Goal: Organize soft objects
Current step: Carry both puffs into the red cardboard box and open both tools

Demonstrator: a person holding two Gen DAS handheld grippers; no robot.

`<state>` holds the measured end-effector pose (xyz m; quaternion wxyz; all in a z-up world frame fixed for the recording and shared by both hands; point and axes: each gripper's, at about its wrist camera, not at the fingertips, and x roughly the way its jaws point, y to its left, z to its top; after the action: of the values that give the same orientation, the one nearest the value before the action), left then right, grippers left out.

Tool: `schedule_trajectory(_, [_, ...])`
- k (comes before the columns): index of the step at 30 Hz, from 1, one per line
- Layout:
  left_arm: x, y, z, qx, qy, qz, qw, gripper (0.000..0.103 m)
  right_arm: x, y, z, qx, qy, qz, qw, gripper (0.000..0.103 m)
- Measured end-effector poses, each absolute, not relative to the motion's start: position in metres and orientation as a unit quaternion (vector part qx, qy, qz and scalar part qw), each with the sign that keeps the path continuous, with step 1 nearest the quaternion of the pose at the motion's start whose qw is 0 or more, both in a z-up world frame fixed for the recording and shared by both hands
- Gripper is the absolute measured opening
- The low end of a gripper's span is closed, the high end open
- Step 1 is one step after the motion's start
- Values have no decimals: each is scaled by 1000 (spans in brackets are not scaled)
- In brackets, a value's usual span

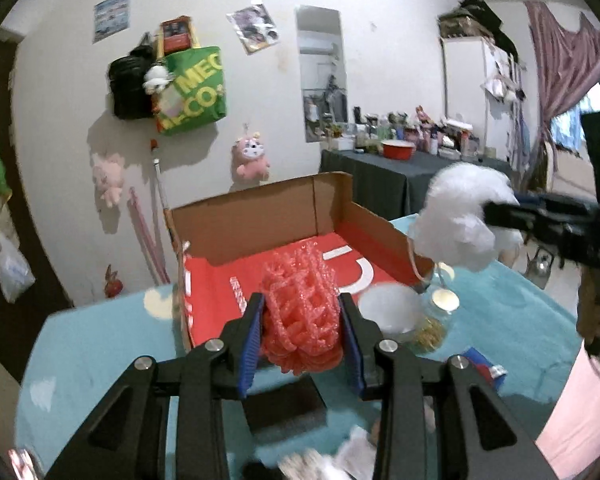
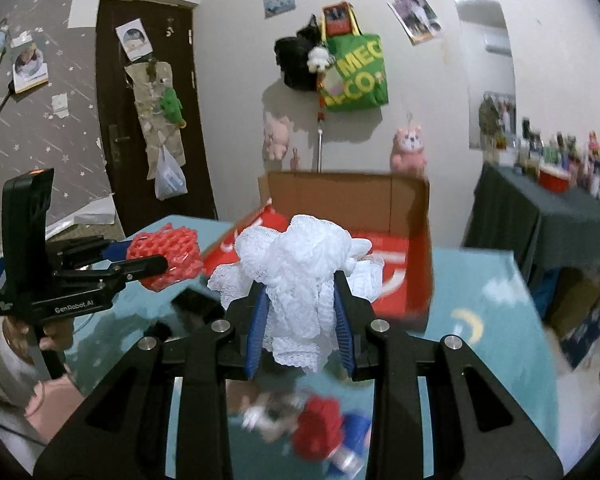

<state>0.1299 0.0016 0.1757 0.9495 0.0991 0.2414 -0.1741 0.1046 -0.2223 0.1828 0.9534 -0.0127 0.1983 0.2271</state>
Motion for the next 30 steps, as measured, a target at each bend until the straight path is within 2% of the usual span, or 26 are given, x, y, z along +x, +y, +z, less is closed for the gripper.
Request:
schedule_trajectory(5, [193,-6,187,123,261,-170,942,38,168,-212,210,-37,213,235,948,29])
schedule_trajectory(9, [250,-14,178,133,295,-171,931,39,236,-194,212,-71,248,221,941,29])
schedule_trajectory(20, [389,-23,115,150,374,-145,904,39,413,-152,140,-119,371,168,905,29])
schedule_trajectory(30, [430,-33,75,153,407,-150,888,41,469,-148,95,-88,423,152,889,29])
